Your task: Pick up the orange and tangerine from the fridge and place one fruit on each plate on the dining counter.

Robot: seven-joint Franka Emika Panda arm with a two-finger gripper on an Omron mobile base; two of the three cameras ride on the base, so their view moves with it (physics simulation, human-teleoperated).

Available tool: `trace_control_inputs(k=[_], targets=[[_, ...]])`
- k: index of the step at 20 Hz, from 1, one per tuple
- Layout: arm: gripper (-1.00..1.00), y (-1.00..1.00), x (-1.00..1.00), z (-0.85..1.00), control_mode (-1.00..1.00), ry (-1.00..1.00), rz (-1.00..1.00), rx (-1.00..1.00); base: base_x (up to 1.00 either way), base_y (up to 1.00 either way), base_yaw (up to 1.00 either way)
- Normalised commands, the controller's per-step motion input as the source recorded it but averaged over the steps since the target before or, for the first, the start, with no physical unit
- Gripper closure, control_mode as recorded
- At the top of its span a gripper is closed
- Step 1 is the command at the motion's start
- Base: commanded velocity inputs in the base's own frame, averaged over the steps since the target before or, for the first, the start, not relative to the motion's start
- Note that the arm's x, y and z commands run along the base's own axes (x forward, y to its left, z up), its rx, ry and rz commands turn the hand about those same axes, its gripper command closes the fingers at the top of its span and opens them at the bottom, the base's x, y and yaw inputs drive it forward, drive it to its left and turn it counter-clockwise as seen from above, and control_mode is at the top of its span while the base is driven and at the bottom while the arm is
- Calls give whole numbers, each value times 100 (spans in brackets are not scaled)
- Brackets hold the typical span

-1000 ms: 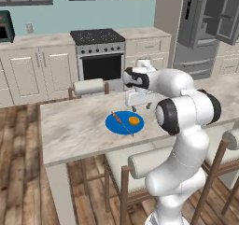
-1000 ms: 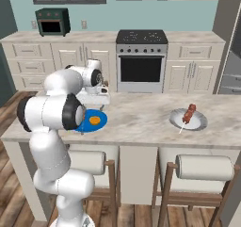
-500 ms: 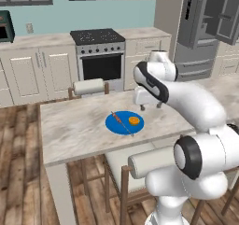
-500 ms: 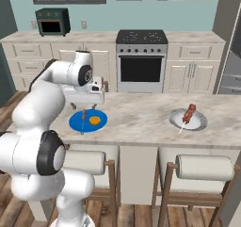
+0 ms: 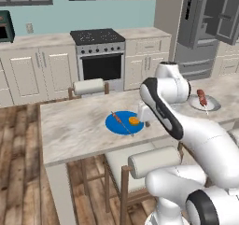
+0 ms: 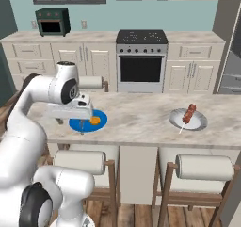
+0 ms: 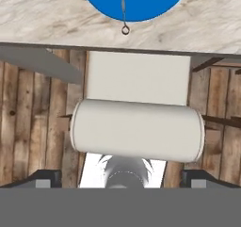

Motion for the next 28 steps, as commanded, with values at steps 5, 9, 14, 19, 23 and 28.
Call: trace_control_inputs(k=[5, 9, 14, 19, 23, 28], targets=[[-100, 1, -69, -9, -100, -15, 0, 0, 0, 0, 0], [-100, 0, -34, 0, -100, -14, 0, 0, 0, 0, 0], [-100, 0, -3, 0, -100, 0, 0, -1, 0, 0, 0], [-100, -1, -11, 0, 100, -4, 0, 0, -21, -15, 0], [-100, 0, 0, 0, 100, 0, 0, 0, -48, -79, 3], [-100, 0, 0, 0, 100, 0, 0, 0, -36, -99, 8]])
